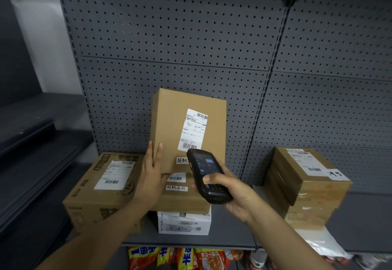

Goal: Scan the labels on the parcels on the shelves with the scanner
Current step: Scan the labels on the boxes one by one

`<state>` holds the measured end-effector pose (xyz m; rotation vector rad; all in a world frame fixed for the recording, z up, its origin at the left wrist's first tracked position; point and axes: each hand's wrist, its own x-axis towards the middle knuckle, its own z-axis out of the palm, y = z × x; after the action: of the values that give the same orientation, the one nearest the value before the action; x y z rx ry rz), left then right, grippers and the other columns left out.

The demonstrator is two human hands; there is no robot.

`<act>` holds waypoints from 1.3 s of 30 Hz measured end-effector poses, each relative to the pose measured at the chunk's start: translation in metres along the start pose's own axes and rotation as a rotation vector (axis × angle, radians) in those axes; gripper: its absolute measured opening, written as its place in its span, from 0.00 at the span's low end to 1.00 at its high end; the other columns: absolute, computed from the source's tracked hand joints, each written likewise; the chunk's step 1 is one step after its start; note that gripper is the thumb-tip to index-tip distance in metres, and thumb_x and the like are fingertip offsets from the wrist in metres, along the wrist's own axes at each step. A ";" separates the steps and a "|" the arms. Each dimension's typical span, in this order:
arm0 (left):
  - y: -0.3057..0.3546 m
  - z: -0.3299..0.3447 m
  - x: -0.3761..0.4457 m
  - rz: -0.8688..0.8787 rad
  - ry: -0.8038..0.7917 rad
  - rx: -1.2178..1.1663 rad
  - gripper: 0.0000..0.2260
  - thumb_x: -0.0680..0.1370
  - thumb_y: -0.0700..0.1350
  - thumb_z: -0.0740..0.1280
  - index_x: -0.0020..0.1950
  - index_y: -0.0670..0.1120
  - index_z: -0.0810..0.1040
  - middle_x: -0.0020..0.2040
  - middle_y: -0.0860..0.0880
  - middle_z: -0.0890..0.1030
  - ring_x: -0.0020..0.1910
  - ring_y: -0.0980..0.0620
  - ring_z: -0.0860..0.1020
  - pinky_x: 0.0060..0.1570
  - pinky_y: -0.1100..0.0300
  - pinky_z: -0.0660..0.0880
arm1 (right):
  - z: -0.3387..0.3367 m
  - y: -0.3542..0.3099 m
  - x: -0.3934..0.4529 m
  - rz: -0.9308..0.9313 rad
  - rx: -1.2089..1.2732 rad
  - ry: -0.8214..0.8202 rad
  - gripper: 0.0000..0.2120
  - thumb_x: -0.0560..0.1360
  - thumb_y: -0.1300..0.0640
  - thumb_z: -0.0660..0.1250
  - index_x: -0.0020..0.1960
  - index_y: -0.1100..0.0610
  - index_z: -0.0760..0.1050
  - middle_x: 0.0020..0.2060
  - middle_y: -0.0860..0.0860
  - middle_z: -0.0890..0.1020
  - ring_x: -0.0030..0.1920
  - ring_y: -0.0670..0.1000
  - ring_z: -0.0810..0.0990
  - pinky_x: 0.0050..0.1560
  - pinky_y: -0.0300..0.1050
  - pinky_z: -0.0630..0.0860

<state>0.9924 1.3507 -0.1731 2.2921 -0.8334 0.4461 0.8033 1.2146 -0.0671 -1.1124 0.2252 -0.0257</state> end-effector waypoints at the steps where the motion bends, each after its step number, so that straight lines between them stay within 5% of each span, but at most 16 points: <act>1: 0.000 0.001 0.000 0.006 -0.001 0.000 0.49 0.72 0.41 0.72 0.76 0.54 0.36 0.78 0.48 0.38 0.77 0.42 0.48 0.71 0.46 0.59 | 0.000 0.001 0.000 -0.005 -0.005 0.007 0.33 0.63 0.70 0.70 0.67 0.55 0.73 0.49 0.61 0.86 0.44 0.60 0.86 0.40 0.47 0.84; 14: 0.003 0.012 -0.005 0.111 -0.012 -0.017 0.53 0.72 0.41 0.73 0.74 0.58 0.30 0.78 0.48 0.39 0.77 0.42 0.51 0.70 0.48 0.61 | -0.003 0.014 -0.010 -0.063 -0.014 0.080 0.40 0.56 0.65 0.76 0.68 0.54 0.72 0.53 0.61 0.84 0.49 0.60 0.84 0.42 0.47 0.83; 23: 0.018 0.018 -0.004 0.144 -0.011 0.002 0.57 0.68 0.39 0.76 0.74 0.55 0.30 0.78 0.43 0.45 0.75 0.40 0.59 0.65 0.50 0.69 | -0.008 0.016 -0.021 -0.116 0.004 0.086 0.32 0.64 0.69 0.70 0.68 0.55 0.72 0.48 0.60 0.86 0.45 0.59 0.86 0.43 0.47 0.84; 26: 0.023 0.023 -0.002 0.141 -0.045 -0.065 0.54 0.69 0.39 0.74 0.75 0.58 0.33 0.78 0.43 0.45 0.74 0.38 0.60 0.64 0.43 0.72 | -0.012 0.017 -0.022 -0.128 -0.010 0.117 0.32 0.64 0.70 0.70 0.67 0.54 0.73 0.48 0.60 0.85 0.45 0.60 0.86 0.42 0.47 0.83; 32: 0.047 0.038 -0.002 0.107 -0.095 -0.176 0.45 0.75 0.50 0.67 0.74 0.57 0.33 0.78 0.49 0.38 0.77 0.42 0.49 0.71 0.47 0.64 | -0.028 0.025 -0.022 -0.111 -0.068 0.247 0.36 0.62 0.67 0.73 0.68 0.51 0.73 0.62 0.64 0.80 0.54 0.63 0.81 0.43 0.49 0.81; 39: 0.085 0.067 0.000 0.075 -0.194 -0.222 0.46 0.74 0.50 0.70 0.76 0.57 0.36 0.78 0.48 0.40 0.77 0.43 0.49 0.72 0.45 0.59 | -0.065 0.025 -0.033 -0.150 -0.040 0.334 0.35 0.62 0.69 0.72 0.68 0.55 0.72 0.51 0.60 0.84 0.49 0.62 0.84 0.38 0.47 0.81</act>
<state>0.9415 1.2558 -0.1830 2.1260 -1.0133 0.1550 0.7559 1.1726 -0.1113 -1.1597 0.4417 -0.3437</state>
